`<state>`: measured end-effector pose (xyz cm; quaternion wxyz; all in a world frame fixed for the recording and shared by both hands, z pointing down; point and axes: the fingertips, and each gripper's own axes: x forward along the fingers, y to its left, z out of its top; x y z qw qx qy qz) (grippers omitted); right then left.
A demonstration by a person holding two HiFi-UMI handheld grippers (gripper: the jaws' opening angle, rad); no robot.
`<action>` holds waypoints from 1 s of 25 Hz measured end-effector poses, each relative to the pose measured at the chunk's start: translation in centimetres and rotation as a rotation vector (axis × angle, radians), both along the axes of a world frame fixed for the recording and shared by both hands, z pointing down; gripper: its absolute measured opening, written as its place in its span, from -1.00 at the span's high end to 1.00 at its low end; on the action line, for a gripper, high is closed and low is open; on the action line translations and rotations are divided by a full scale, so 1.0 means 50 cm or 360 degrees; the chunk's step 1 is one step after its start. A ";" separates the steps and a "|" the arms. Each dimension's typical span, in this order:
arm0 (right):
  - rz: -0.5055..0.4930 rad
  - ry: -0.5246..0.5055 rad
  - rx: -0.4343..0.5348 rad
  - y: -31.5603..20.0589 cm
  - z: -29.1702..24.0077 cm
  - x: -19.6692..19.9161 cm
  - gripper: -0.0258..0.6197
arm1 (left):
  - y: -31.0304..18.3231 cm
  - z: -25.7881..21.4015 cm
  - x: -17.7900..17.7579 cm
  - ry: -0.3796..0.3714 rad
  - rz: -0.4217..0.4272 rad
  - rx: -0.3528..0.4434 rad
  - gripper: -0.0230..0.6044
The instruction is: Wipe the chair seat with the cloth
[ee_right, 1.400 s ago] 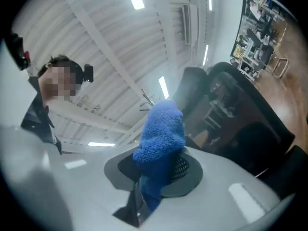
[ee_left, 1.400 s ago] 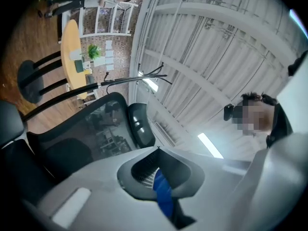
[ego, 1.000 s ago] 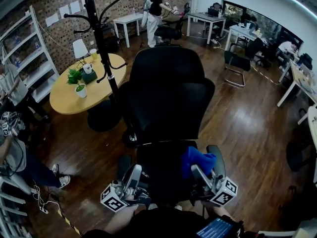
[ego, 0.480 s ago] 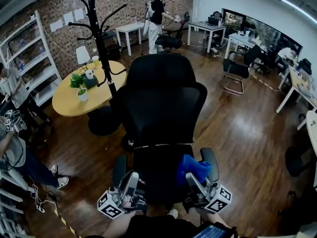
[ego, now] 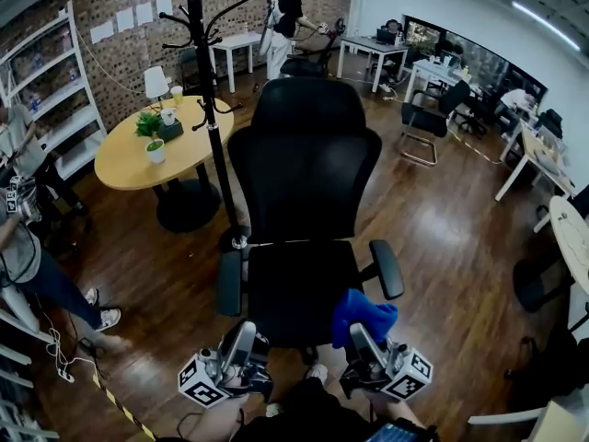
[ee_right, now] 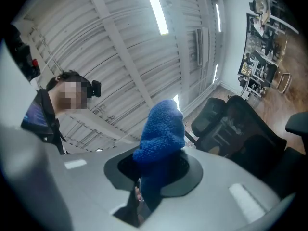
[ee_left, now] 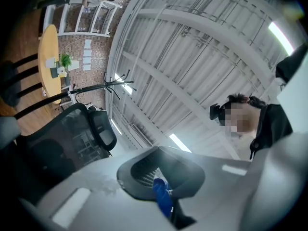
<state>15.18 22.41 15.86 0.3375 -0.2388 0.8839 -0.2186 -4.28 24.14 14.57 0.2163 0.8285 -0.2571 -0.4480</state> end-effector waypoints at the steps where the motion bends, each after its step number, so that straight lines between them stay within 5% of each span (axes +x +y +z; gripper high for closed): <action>1: -0.0003 0.0008 -0.0003 0.022 0.001 -0.007 0.67 | 0.023 0.009 -0.015 0.0011 -0.0014 -0.0019 0.92; 9: -0.0086 -0.0013 0.0048 0.131 -0.023 -0.017 0.67 | 0.153 0.007 -0.052 0.0007 -0.0123 -0.0025 0.92; 18: -0.0090 -0.0022 0.0073 0.173 -0.048 0.061 0.67 | 0.177 -0.045 0.090 0.0007 -0.0041 0.0092 0.92; 25: -0.0103 -0.0041 0.0142 0.194 -0.083 0.061 0.68 | 0.198 -0.056 0.111 -0.0001 -0.0024 0.0117 0.92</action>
